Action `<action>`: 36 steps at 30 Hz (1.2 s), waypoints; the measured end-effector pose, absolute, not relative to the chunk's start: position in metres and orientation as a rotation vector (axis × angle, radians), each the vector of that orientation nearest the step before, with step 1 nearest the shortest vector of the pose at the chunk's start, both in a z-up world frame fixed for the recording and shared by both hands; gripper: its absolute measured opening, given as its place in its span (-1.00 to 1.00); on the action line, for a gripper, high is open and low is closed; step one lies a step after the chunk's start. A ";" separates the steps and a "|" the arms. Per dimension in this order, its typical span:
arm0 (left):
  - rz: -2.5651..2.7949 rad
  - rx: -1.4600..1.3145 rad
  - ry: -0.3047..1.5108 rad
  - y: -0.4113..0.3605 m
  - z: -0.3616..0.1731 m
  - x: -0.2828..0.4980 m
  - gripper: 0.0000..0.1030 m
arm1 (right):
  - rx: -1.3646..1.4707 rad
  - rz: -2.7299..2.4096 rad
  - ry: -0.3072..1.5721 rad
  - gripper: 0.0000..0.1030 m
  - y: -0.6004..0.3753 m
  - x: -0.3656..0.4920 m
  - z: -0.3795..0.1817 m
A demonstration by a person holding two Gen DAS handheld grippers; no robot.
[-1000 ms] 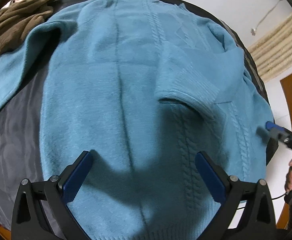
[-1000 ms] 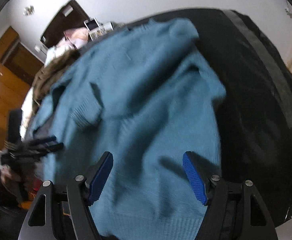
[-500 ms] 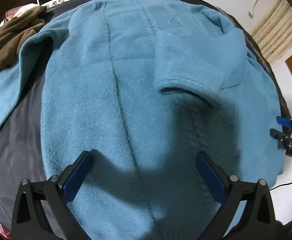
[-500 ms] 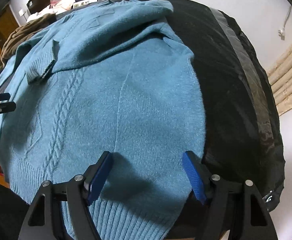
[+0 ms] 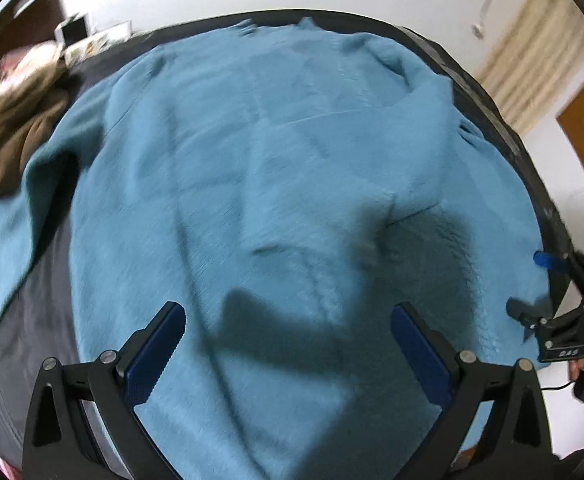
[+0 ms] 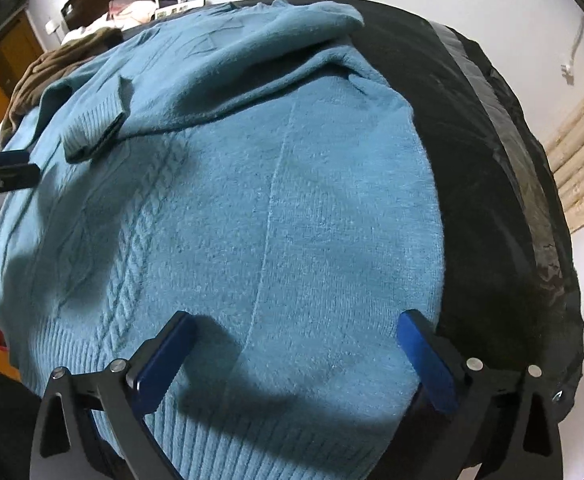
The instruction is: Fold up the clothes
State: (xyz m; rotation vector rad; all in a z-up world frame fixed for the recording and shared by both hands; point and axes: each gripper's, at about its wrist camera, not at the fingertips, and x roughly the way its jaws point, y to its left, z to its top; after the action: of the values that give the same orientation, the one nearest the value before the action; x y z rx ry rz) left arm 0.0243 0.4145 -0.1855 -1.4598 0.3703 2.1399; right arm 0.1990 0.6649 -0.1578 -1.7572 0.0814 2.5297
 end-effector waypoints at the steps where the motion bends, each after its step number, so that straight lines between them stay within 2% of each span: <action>1: 2.135 -1.431 0.425 0.425 -0.189 0.021 1.00 | -1.755 2.532 0.081 0.99 0.665 0.199 -0.158; 7: 2.110 -1.291 0.730 0.459 -0.211 0.025 1.00 | -1.738 2.543 0.081 1.00 0.667 0.201 -0.158; 13: 2.087 -1.299 0.759 0.463 -0.211 0.020 1.00 | -1.718 2.553 0.084 1.00 0.669 0.203 -0.158; 16: 2.074 -1.356 0.691 0.459 -0.214 0.005 0.87 | -1.714 2.558 0.082 1.00 0.669 0.204 -0.158; 18: 2.071 -1.403 0.622 0.450 -0.211 -0.006 0.63 | -1.711 2.560 0.083 1.00 0.670 0.204 -0.158; 19: 2.068 -1.425 0.570 0.444 -0.208 -0.012 0.58 | -1.709 2.560 0.083 1.00 0.671 0.204 -0.158; 21: 2.066 -1.460 0.469 0.433 -0.202 -0.023 0.30 | -1.707 2.560 0.083 1.00 0.671 0.204 -0.157; 24: 2.057 -1.492 0.333 0.415 -0.195 -0.036 0.13 | -1.706 2.560 0.082 1.00 0.672 0.205 -0.157; 32: 2.079 -1.598 0.024 0.367 -0.197 -0.062 0.14 | -1.706 2.549 0.086 1.00 0.675 0.204 -0.156; 36: 2.114 -1.656 -0.061 0.346 -0.199 -0.065 0.32 | -1.704 2.544 0.086 1.00 0.676 0.204 -0.156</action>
State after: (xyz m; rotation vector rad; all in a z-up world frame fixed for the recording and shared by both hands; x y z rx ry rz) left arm -0.0645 0.3463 -0.1993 -1.6561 -0.0612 2.1140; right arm 0.2040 0.6756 -0.1560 -1.7038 0.0860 2.5436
